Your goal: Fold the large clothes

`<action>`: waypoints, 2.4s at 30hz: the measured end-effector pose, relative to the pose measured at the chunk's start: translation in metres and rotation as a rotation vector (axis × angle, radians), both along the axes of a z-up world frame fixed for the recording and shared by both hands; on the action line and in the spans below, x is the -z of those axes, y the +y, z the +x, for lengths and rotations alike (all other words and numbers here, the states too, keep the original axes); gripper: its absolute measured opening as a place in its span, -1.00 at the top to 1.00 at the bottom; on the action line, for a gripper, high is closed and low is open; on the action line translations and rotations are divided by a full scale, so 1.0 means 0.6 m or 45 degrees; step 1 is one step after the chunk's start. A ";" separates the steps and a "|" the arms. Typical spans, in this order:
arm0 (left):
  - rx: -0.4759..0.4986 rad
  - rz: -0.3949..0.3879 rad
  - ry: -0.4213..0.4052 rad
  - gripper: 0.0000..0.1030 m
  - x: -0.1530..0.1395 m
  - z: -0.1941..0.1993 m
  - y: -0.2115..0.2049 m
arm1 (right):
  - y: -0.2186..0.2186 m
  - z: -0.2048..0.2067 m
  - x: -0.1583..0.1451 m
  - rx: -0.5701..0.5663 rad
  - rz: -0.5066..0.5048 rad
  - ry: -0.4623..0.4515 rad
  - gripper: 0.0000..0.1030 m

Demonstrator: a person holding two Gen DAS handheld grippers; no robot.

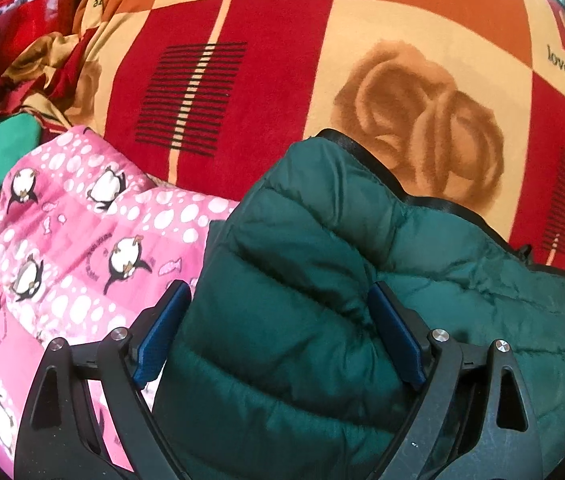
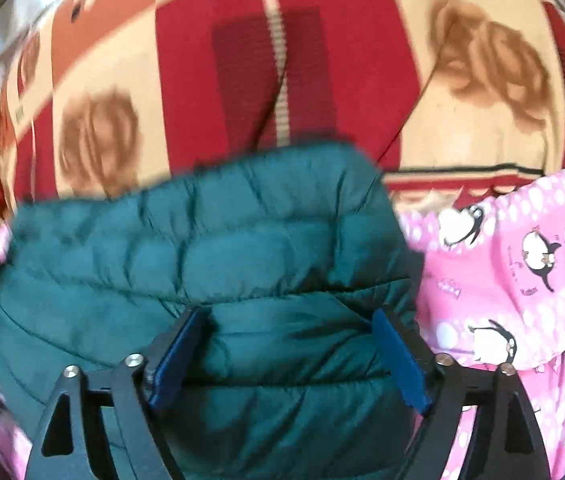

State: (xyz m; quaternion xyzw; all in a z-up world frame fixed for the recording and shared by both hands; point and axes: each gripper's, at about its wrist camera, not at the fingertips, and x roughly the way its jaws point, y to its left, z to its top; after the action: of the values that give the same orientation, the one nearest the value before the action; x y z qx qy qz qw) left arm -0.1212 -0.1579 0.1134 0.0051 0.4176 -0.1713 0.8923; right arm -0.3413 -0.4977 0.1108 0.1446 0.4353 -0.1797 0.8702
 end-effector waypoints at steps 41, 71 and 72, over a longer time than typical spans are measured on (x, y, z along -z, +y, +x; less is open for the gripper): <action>0.235 -0.444 0.442 -0.99 0.057 0.017 0.103 | -0.096 -0.049 0.058 0.005 0.553 -0.111 -0.99; 0.444 -0.359 0.239 0.22 -0.110 -0.135 0.146 | 0.023 -0.143 -0.077 -0.248 0.723 -0.328 0.17; 0.452 -0.362 0.243 0.22 -0.114 -0.147 0.159 | 0.033 -0.158 -0.082 -0.256 0.729 -0.326 0.17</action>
State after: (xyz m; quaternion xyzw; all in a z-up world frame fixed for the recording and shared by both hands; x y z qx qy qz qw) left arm -0.2094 -0.0626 0.1820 -0.0633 0.4643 -0.3823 0.7964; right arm -0.4359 -0.4781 0.1602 0.3613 0.3674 0.0564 0.8552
